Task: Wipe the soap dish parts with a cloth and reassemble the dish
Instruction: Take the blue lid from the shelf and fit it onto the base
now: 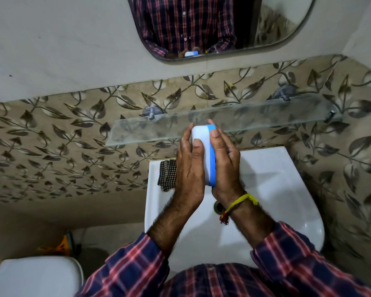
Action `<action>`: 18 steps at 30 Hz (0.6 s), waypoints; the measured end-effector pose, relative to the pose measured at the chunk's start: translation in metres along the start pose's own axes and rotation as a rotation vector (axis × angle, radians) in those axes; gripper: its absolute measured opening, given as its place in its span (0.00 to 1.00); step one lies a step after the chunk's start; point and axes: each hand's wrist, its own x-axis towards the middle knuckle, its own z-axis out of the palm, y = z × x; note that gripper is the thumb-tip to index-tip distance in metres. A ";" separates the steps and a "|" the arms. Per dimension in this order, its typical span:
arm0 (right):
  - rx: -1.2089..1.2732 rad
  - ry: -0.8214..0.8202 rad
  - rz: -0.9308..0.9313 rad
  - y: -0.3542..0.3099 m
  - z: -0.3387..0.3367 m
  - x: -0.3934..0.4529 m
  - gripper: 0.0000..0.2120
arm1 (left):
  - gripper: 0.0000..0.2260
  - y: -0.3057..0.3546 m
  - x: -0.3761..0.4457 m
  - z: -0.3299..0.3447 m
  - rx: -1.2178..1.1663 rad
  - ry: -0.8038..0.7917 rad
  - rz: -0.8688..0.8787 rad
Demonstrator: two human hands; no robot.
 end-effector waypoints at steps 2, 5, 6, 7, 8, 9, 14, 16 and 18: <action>0.002 0.026 -0.012 0.001 0.001 -0.001 0.26 | 0.27 -0.001 0.001 0.000 -0.060 -0.010 -0.027; 0.012 0.049 -0.005 -0.001 0.003 0.000 0.27 | 0.27 -0.001 0.004 0.001 -0.101 -0.034 -0.062; 0.009 0.050 -0.005 -0.001 0.004 0.000 0.28 | 0.27 -0.001 0.005 0.001 -0.105 -0.052 -0.068; 0.007 0.046 -0.003 -0.002 0.003 0.000 0.27 | 0.27 -0.001 0.006 0.000 -0.100 -0.074 -0.064; 0.012 0.037 0.001 -0.001 0.002 0.001 0.27 | 0.28 -0.002 0.008 -0.002 -0.084 -0.105 -0.055; 0.016 0.021 0.004 -0.001 0.001 0.001 0.26 | 0.28 -0.002 0.009 -0.005 -0.053 -0.147 -0.043; 0.054 -0.021 -0.050 -0.003 -0.007 0.006 0.26 | 0.25 0.001 0.020 -0.026 0.021 -0.332 0.044; 0.109 0.036 -0.071 -0.008 -0.007 0.013 0.26 | 0.29 -0.001 0.021 -0.032 -0.009 -0.283 0.066; 0.132 0.083 -0.088 -0.015 -0.005 0.020 0.26 | 0.36 -0.001 0.023 -0.035 0.004 -0.278 0.065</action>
